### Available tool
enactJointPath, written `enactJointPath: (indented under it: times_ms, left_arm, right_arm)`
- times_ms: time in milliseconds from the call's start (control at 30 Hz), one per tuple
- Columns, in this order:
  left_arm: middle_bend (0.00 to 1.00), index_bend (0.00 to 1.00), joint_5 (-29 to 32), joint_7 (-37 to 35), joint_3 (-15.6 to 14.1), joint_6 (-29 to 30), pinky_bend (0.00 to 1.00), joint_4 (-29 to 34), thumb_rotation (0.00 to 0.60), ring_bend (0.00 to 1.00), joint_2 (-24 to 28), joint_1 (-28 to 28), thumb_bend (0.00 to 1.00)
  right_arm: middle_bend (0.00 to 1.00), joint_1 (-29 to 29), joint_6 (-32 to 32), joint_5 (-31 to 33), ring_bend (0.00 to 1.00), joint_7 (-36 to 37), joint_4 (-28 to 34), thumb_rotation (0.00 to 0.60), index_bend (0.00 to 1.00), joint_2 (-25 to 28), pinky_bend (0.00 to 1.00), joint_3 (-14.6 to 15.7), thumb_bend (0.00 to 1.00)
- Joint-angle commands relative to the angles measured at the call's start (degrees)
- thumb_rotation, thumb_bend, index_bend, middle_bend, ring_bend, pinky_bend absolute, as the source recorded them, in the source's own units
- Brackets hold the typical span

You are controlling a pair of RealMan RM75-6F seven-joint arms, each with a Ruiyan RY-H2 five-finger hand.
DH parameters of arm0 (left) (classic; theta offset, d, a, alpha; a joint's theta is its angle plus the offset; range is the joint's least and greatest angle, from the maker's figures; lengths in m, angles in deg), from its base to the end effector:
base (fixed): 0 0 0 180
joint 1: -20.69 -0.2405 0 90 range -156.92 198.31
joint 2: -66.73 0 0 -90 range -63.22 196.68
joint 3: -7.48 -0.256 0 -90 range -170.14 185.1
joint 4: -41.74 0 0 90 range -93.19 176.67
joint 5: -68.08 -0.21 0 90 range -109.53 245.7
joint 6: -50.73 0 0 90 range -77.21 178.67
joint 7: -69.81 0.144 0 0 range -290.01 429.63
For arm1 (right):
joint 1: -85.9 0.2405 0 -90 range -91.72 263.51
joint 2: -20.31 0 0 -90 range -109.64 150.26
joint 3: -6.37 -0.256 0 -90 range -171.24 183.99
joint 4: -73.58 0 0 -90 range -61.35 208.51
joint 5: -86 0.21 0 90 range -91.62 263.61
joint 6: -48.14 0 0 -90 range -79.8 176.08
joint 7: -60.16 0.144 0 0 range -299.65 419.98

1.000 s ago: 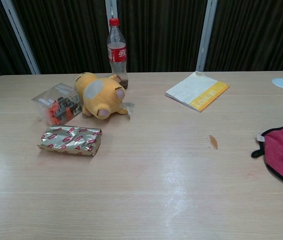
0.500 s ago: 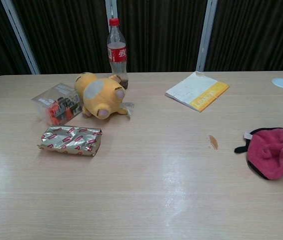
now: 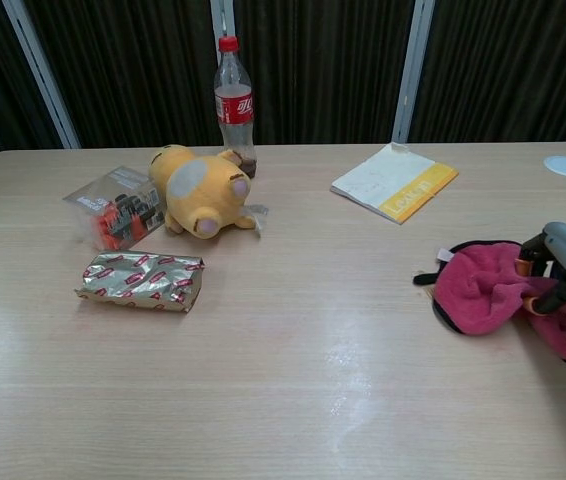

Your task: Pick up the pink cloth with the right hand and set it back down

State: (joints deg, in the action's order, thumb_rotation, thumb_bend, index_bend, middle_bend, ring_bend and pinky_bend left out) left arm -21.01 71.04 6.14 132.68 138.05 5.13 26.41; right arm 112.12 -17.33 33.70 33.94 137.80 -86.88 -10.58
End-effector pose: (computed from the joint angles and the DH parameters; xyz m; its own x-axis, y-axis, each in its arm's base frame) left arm -0.3002 0.1679 0.1470 0.4028 0.1238 0.9069 0.9151 -0.0766 -0.3959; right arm -0.2664 -0.3094 -0.0524 0.3325 -0.2169 0.9178 -0.8990 0.2213 0.3780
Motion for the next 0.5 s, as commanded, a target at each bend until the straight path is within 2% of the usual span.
enactJointPath:
  times_ms: [33, 500]
  left_arm:
    - [0.0, 0.04, -0.1, -0.3, -0.1, 0.0, 0.0, -0.1, 0.6, 0.0, 0.1, 0.0, 0.0]
    - [0.0, 0.04, -0.4, -1.1, -0.3, 0.1, 0.0, 0.0, 0.6, 0.0, 0.3, -0.1, 0.0]
  right_arm:
    - [0.6, 1.6, 0.3, -0.3, 0.49, -1.0, -0.9, 0.6, 0.7, -2.3, 0.72, -0.2, 0.41]
    - [0.6, 5.4, 0.1, -1.6, 0.49, -1.7, -1.6, 0.6, 0.7, -9.7, 0.72, -0.8, 0.42]
